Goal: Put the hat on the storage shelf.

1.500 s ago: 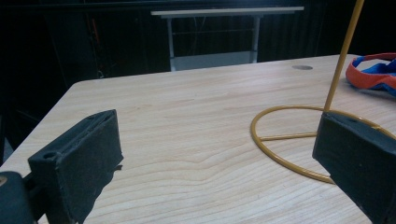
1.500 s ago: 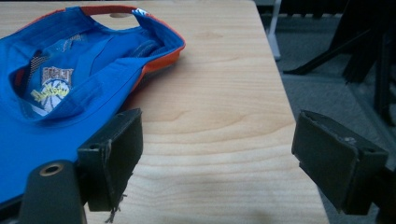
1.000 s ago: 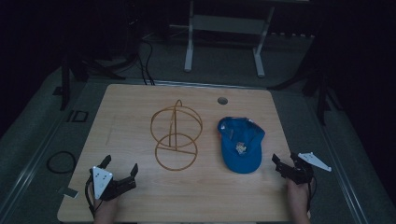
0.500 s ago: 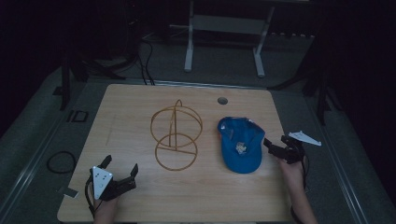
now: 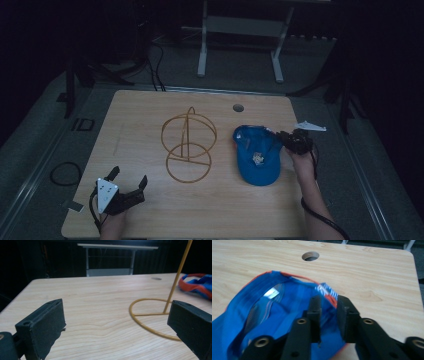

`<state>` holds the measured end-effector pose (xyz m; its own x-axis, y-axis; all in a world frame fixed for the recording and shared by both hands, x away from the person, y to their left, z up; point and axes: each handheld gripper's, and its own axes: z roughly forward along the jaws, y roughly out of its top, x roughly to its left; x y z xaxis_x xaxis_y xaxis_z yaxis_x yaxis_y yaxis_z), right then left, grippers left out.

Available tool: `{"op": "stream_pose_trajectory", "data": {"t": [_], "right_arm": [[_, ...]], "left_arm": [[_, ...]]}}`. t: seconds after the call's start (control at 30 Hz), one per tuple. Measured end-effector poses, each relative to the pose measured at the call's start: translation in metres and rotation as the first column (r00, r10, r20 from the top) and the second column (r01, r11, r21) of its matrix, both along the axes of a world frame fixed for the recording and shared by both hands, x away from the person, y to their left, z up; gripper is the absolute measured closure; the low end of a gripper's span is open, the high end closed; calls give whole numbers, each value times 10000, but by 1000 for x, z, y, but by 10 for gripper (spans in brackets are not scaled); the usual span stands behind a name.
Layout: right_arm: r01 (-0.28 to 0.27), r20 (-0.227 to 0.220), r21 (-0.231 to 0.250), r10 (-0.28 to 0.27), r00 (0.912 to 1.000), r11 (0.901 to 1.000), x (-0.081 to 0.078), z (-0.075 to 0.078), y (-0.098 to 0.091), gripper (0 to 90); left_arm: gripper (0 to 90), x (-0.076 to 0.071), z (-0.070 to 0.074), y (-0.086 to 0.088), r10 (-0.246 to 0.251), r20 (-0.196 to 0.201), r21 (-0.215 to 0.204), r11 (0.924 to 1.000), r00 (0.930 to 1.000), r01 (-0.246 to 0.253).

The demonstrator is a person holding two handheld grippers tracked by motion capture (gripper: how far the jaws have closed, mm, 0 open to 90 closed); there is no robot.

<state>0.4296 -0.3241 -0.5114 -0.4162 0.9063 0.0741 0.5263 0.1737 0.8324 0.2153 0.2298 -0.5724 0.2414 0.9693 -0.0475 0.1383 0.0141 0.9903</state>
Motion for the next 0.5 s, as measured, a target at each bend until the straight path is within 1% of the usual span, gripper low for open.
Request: {"op": "stream_pose_trajectory", "data": {"t": [0.03,0.07,0.1,0.13,0.17,0.2,0.23,0.27,0.3,0.33,0.37,0.4,0.43,0.5], "right_arm": [[143,2,-209,-143,9999,9997,9,1,5,810],[143,2,-209,-143,9999,9997,9,1,5,810],[272,48,-199,-271,9996,9994,14,2,6,826],[540,-19,-301,-541,9985,9981,24,1,8,844],[632,-98,-389,-636,9979,9972,29,-1,9,869],[640,-245,-405,-650,9976,9971,34,-3,9,870],[640,-245,-405,-650,9976,9971,34,-3,9,870],[677,-411,-442,-695,9967,9967,39,-6,10,870],[557,-807,-540,-599,9949,9970,46,-15,14,866],[533,-869,-715,-594,9944,9960,48,-18,16,851],[407,-991,-667,-472,9940,9969,49,-21,19,829],[293,-1057,-593,-355,9938,9978,49,-23,21,787],[230,-1098,-694,-306,9935,9973,49,-25,24,737],[14,-1169,-424,-64,9931,9991,49,-28,27,624]], "left_arm": [[17,0,0,1,31,3,-4,10000,10000,-31],[17,0,0,1,31,3,-4,10000,10000,-31],[17,0,0,1,38,4,-15,10000,10000,-38],[17,0,0,1,30,8,-7,10000,10000,-30],[17,0,0,1,23,11,14,10000,10000,-23],[17,0,0,0,15,17,30,10000,10000,-15],[17,0,0,0,1,20,38,10000,10000,-1],[17,0,0,0,14,23,53,10000,10000,-14],[17,0,0,0,8,11,58,10000,10000,-8],[17,0,0,1,12,28,29,10000,10000,-12],[17,0,0,1,25,23,22,10000,10000,-25],[17,0,0,1,22,14,3,10000,10000,-22],[17,0,0,1,6,12,-15,10000,10000,-6],[17,0,0,1,2,13,7,10000,10000,-2]]}}
